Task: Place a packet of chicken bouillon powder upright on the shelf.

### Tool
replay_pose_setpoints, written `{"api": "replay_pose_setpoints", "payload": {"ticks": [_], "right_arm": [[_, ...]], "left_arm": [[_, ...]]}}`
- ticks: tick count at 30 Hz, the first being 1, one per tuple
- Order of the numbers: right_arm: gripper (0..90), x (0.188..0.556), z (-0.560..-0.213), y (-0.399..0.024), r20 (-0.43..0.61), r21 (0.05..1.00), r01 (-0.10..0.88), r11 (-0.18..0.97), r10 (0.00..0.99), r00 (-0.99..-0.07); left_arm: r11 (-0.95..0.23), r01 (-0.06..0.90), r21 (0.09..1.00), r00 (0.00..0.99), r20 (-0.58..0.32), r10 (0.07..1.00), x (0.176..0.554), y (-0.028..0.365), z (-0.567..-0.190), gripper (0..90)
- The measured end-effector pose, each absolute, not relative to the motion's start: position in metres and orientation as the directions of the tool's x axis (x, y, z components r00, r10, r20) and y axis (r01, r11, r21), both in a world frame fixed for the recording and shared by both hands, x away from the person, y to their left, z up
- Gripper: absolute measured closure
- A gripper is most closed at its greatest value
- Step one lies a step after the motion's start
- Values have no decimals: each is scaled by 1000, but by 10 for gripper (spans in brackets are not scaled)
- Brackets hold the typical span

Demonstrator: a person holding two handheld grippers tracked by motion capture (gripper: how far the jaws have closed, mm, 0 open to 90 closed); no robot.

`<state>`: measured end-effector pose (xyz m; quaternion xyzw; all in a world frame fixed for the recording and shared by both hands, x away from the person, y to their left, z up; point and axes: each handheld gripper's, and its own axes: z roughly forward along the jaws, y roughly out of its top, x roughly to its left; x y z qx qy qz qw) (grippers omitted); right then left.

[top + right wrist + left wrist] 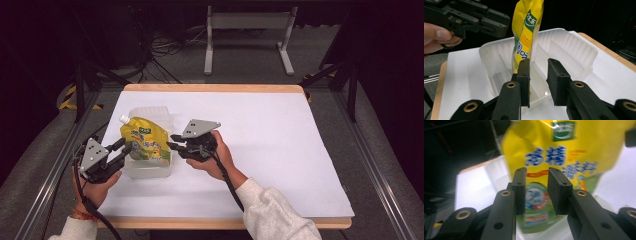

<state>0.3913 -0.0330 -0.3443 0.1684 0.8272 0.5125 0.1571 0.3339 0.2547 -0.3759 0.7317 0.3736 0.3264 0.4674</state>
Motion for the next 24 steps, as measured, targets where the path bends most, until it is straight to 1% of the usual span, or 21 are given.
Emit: {"api": "replay_pose_setpoints", "payload": {"ticks": [5,9,12,19,24], "right_arm": [[726,391,-342,-45,-109,895,114,430,461,-881],[726,391,-341,-56,-117,891,118,438,474,-872],[725,390,-342,-63,-128,886,121,447,488,-864],[722,386,-343,-79,-171,867,115,485,506,-846],[720,384,-345,-90,-189,857,117,501,517,-835]], "left_arm": [[-313,237,920,547,140,825,332,242,-376,661],[-327,233,916,564,147,812,330,234,-376,623],[-355,224,907,576,171,799,329,226,-378,604],[-372,216,903,608,174,775,325,209,-379,534],[-402,205,892,626,196,754,323,198,-379,498]]}}
